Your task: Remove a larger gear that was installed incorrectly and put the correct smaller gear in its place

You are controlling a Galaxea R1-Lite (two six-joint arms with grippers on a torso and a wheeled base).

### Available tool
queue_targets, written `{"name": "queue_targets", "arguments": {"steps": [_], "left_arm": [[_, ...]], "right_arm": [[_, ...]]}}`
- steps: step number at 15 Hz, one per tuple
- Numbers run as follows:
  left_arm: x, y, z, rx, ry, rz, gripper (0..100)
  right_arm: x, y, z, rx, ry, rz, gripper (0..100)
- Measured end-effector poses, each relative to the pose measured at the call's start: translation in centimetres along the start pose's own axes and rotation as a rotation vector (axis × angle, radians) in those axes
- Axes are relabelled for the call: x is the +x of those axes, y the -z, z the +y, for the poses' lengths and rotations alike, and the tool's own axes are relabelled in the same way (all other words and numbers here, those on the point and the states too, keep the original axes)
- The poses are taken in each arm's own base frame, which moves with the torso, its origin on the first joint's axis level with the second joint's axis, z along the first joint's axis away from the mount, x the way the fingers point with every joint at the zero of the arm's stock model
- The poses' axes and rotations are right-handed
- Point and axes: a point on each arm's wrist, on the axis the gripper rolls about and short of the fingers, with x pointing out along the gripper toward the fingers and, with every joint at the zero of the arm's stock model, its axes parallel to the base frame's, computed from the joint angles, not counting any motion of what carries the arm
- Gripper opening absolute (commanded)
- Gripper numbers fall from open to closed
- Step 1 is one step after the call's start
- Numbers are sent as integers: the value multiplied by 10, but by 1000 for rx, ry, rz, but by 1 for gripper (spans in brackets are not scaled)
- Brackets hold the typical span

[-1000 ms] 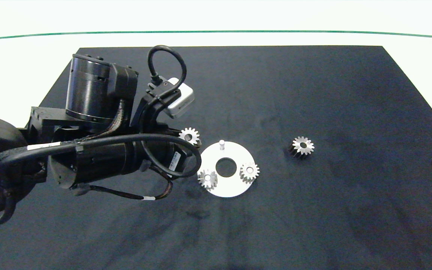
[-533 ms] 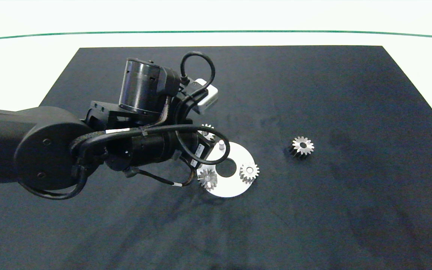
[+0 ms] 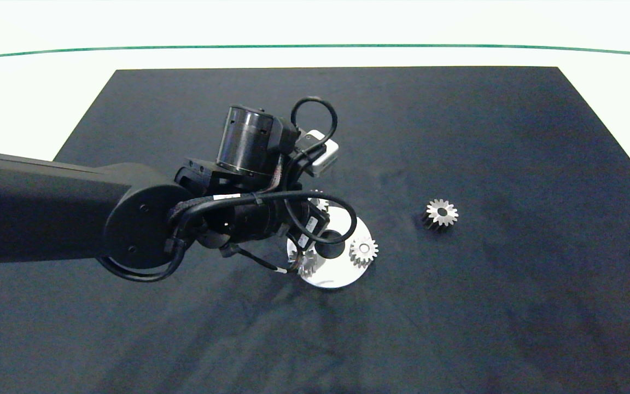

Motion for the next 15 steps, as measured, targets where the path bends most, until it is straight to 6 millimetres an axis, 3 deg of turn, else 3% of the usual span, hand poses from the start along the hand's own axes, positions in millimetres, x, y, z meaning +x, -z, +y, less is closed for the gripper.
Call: {"name": "queue_targets", "arguments": {"steps": [15], "left_arm": [[24, 0, -7, 1, -9, 20, 25]], "right_arm": [[0, 4, 1, 16, -11, 7, 100]]}}
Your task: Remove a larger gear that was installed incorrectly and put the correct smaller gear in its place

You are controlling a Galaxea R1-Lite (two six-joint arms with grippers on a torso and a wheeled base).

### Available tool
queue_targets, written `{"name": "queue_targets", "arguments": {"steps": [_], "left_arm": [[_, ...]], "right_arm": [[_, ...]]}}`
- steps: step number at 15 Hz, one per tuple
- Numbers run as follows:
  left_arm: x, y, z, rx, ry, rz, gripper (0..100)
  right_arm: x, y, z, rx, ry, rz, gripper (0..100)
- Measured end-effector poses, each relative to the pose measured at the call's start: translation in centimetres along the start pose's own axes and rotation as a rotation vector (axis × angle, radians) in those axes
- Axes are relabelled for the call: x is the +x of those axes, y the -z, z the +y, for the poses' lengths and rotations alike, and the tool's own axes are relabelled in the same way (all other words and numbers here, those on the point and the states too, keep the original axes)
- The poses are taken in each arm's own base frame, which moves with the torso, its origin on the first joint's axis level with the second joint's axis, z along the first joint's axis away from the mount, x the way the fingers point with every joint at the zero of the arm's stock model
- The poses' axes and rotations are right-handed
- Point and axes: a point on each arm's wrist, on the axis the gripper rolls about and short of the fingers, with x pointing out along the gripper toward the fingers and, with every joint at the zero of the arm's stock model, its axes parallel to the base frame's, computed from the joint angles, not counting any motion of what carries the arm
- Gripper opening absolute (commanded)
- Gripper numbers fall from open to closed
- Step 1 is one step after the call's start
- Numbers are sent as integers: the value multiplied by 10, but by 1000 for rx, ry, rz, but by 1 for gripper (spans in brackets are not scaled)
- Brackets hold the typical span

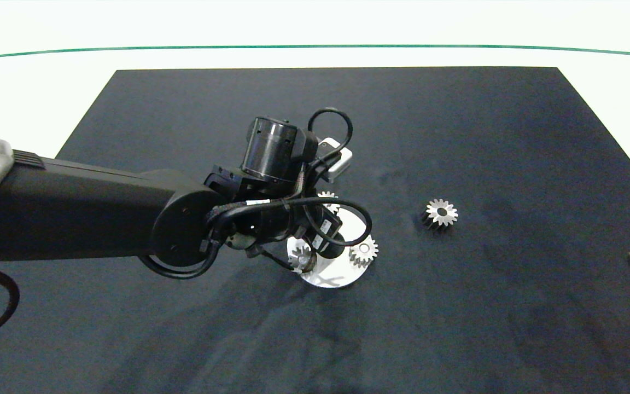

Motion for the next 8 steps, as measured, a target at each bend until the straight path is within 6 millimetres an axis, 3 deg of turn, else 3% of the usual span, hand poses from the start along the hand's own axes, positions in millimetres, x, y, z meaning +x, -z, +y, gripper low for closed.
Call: {"name": "queue_targets", "arguments": {"steps": [8], "left_arm": [[2, 1, 8, -7, -24, 8, 25]], "right_arm": [[-1, 3, 0, -1, 0, 1, 100]]}}
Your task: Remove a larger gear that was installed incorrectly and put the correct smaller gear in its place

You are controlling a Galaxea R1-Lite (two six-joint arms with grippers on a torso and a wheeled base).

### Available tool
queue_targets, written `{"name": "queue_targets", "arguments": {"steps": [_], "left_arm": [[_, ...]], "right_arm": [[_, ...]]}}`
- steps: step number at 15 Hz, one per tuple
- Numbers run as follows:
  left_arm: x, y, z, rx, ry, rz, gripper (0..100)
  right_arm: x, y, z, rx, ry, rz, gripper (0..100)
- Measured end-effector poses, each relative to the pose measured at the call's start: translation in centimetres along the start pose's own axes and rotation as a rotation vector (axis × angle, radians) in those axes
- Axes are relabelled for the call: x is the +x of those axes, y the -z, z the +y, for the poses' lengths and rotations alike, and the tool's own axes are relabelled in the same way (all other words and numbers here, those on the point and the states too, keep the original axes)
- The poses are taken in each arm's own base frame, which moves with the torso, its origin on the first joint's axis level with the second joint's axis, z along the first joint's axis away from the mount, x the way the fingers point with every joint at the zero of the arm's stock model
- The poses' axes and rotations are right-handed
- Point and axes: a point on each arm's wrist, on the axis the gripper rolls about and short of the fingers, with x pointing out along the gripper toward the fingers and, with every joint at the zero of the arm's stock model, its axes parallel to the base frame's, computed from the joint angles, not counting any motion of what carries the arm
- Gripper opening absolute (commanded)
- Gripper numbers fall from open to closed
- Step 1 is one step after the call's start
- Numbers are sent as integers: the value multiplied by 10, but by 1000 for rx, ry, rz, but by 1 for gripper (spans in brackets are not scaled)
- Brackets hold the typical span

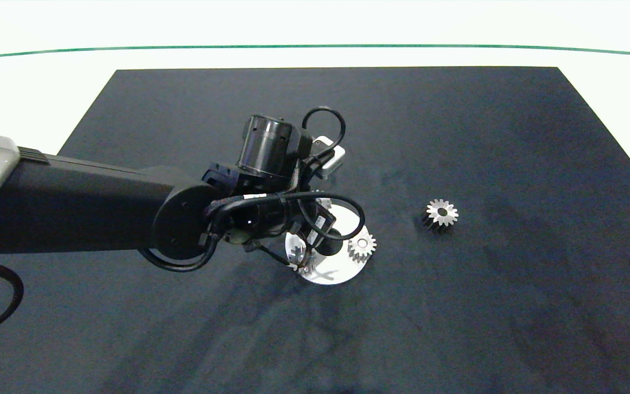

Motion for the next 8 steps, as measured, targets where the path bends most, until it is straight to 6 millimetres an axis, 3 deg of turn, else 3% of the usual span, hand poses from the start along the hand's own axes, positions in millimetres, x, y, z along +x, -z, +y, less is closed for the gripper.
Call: {"name": "queue_targets", "arguments": {"steps": [3, 4, 8], "left_arm": [[0, -1, -2, 2, 2, -3, 25], [0, -1, -2, 3, 2, -3, 100], [-1, 2, -4, 8, 14, 23, 100]], "right_arm": [[0, 0, 0, 0, 0, 0, 100], [0, 0, 0, 0, -1, -1, 100], [0, 1, 0, 0, -2, 1, 100]]}}
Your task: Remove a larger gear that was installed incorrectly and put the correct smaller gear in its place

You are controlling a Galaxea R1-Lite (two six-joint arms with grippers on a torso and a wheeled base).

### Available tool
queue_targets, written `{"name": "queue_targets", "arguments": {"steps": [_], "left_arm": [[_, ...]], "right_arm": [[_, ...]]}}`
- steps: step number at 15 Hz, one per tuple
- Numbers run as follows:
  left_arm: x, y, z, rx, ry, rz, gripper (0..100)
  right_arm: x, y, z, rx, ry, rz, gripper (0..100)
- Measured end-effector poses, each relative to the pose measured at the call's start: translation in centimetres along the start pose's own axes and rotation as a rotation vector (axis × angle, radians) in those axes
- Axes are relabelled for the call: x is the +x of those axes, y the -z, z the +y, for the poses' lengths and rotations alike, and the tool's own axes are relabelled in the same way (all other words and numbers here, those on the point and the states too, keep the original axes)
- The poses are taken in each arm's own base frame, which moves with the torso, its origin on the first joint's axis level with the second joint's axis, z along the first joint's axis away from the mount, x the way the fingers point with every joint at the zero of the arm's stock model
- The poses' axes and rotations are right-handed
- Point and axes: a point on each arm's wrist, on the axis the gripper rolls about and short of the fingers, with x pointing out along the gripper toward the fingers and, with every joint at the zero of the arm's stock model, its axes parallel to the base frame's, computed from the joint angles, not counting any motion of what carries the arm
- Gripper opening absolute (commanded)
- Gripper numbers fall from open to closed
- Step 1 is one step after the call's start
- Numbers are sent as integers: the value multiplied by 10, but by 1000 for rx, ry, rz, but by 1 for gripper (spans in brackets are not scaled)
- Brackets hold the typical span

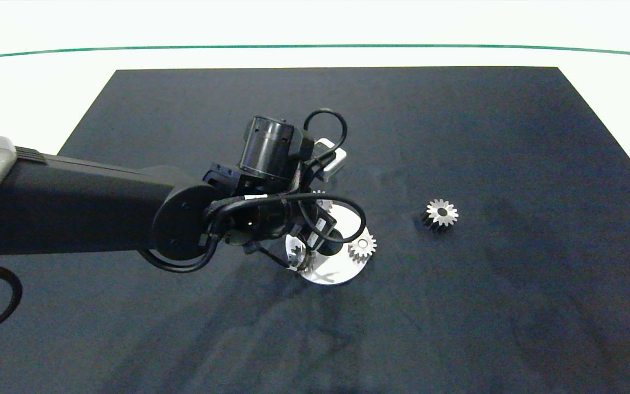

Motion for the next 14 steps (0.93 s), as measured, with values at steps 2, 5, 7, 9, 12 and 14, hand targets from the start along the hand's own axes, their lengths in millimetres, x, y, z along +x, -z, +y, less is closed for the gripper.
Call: {"name": "queue_targets", "arguments": {"steps": [2, 5, 7, 9, 12, 14], "left_arm": [[-5, 2, -2, 7, 14, 26, 100], [-12, -3, -3, 8, 18, 9, 100], [-16, -6, -1, 6, 13, -5, 100], [-21, -7, 6, 1, -2, -3, 100], [-28, -12, 18, -1, -34, -21, 100], [-30, -12, 27, 4, -54, -25, 100]], "right_arm": [[0, 0, 0, 0, -6, 0, 100], [0, 1, 0, 6, -6, 2, 100], [0, 2, 0, 20, -5, 4, 100], [0, 2, 0, 21, -4, 6, 100], [0, 2, 0, 22, -4, 6, 100], [0, 3, 0, 22, -5, 7, 100]]}}
